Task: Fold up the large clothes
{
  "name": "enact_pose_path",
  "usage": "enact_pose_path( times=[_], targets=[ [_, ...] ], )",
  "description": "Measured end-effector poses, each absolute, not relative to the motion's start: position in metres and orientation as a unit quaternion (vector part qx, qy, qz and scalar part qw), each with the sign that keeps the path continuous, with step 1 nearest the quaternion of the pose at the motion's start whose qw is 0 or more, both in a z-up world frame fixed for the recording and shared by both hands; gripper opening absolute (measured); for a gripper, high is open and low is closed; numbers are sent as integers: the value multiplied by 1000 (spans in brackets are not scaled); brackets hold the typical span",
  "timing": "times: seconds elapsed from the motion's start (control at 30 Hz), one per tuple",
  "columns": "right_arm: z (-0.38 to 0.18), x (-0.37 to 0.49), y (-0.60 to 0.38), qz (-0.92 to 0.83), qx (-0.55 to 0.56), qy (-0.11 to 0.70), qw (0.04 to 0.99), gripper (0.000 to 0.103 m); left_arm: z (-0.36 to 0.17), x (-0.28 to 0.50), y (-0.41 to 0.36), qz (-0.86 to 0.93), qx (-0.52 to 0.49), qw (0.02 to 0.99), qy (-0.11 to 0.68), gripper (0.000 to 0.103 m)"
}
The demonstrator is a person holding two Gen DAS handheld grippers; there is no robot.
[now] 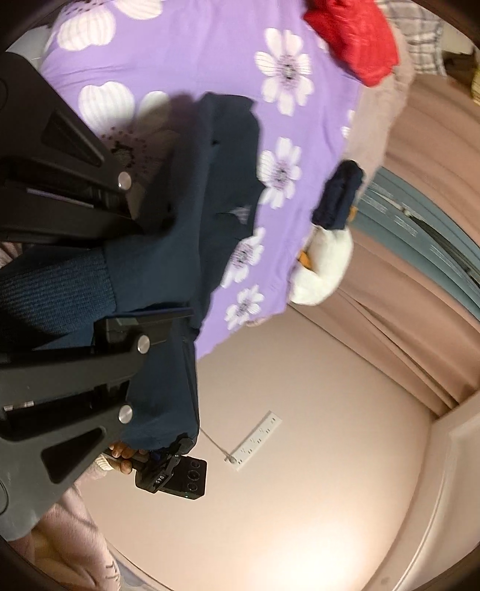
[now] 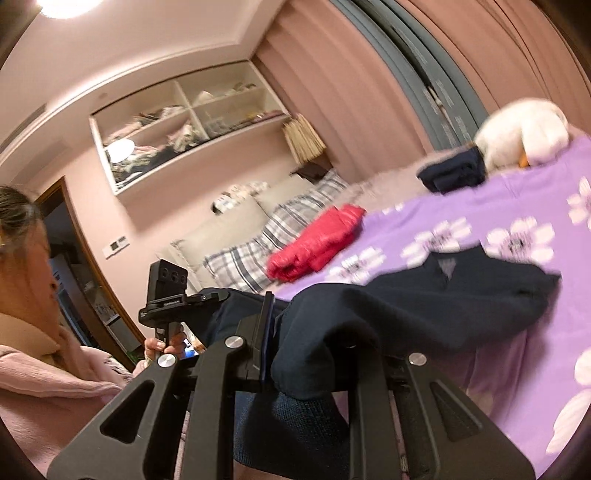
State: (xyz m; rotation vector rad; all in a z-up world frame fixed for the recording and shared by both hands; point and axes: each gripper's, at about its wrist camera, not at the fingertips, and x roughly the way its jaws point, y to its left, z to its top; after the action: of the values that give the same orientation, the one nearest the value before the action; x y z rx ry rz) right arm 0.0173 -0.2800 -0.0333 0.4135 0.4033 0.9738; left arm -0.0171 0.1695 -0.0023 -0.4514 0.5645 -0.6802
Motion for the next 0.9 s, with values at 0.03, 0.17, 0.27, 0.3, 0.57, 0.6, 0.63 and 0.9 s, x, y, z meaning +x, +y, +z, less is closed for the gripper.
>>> enact_pose_path(
  times=[0.03,0.17,0.27,0.3,0.57,0.6,0.63,0.9],
  targets=[
    [-30,15,-281,465,194,183,844,18,3,-20,172,-330,-217,881,261,9],
    [-10,7,-281,482,181,149,844,18,20,-26,176,-342,-215,885,233,9],
    [-1,6,-277,485,168,140,847,18,25,-26,177,-344,-207,888,224,9],
    [-1,7,-277,484,164,141,848,18,25,-24,177,-343,-207,888,225,9],
    [-24,40,-278,441,189,192,856,18,2,9,186,-318,-233,880,266,9],
    [-28,46,-280,435,197,196,856,18,0,12,187,-316,-237,879,268,9],
    [-30,50,-281,431,203,198,856,18,-1,19,188,-313,-240,878,271,9],
    [-63,130,-301,354,299,263,847,18,-15,99,183,-281,-251,872,312,10]
  ],
)
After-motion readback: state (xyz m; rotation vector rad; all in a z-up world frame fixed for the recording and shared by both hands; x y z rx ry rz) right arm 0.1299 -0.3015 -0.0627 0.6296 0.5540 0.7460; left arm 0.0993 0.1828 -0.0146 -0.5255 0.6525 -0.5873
